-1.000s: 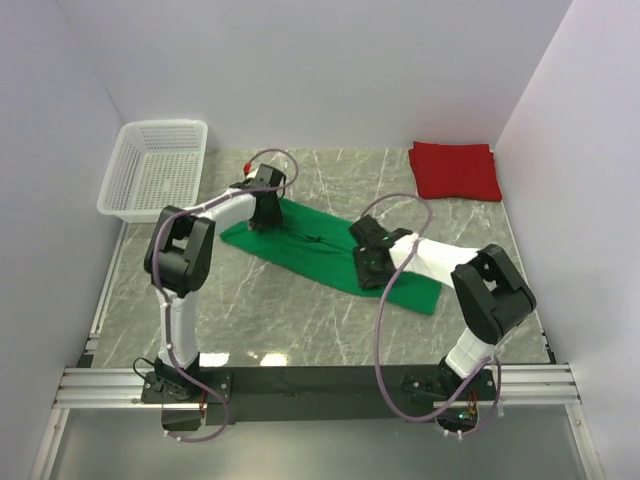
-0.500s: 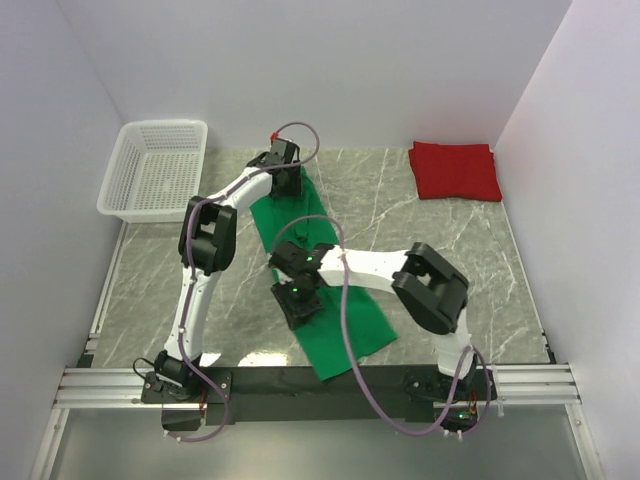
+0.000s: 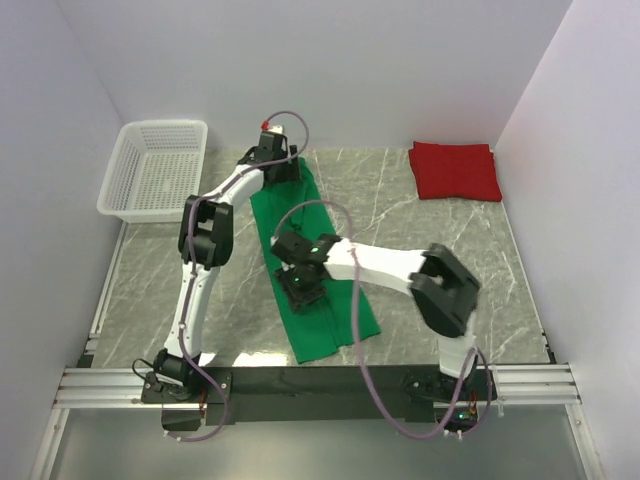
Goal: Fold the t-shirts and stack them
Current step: Fold the tshirt
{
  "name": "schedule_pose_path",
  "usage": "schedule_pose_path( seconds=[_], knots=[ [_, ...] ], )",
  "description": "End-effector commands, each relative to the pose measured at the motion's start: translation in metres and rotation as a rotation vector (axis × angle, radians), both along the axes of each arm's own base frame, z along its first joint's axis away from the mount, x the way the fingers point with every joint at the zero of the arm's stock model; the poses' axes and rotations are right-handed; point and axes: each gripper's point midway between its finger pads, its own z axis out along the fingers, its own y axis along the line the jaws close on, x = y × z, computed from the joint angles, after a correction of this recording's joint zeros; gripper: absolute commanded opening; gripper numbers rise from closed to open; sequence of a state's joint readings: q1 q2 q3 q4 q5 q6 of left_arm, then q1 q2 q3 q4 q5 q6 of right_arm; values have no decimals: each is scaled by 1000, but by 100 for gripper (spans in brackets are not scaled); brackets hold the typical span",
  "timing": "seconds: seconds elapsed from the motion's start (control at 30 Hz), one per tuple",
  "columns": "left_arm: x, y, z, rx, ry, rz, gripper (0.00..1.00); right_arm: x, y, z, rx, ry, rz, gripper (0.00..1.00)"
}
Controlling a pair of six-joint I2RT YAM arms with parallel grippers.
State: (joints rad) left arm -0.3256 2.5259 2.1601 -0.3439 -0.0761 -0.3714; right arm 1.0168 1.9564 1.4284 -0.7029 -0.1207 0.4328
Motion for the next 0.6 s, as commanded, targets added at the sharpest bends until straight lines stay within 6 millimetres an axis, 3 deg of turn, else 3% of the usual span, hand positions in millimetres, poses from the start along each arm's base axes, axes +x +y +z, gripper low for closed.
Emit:
schedule_pose_path(
  seconds=[0.0,0.07,0.1,0.13,0.17,0.2,0.27,0.4,0.57],
  knots=[
    [18,12,41,-70,-107,26,84,25,-31,53,42,-146,-118,52],
    [18,13,65,-76,-165,21,89,31,-47,71,72,-192,-169,52],
    [15,15,97,-88,-215,23,90,30,-57,67,67,-191,-194,52],
    [7,19,93,-79,-202,33,91,34,-66,78,96,-207,-226,52],
    [4,21,102,-81,-214,37,91,32,-76,72,86,-204,-240,52],
    [-2,22,127,-92,-243,42,91,34,-84,73,88,-206,-264,52],
    [-13,25,133,-100,-231,73,92,40,-98,81,108,-232,-307,52],
    [-48,26,156,-108,-201,150,92,38,-123,72,118,-220,-360,52],
    [-99,14,139,-115,-83,259,87,40,-143,70,159,-237,-413,52]
  ],
)
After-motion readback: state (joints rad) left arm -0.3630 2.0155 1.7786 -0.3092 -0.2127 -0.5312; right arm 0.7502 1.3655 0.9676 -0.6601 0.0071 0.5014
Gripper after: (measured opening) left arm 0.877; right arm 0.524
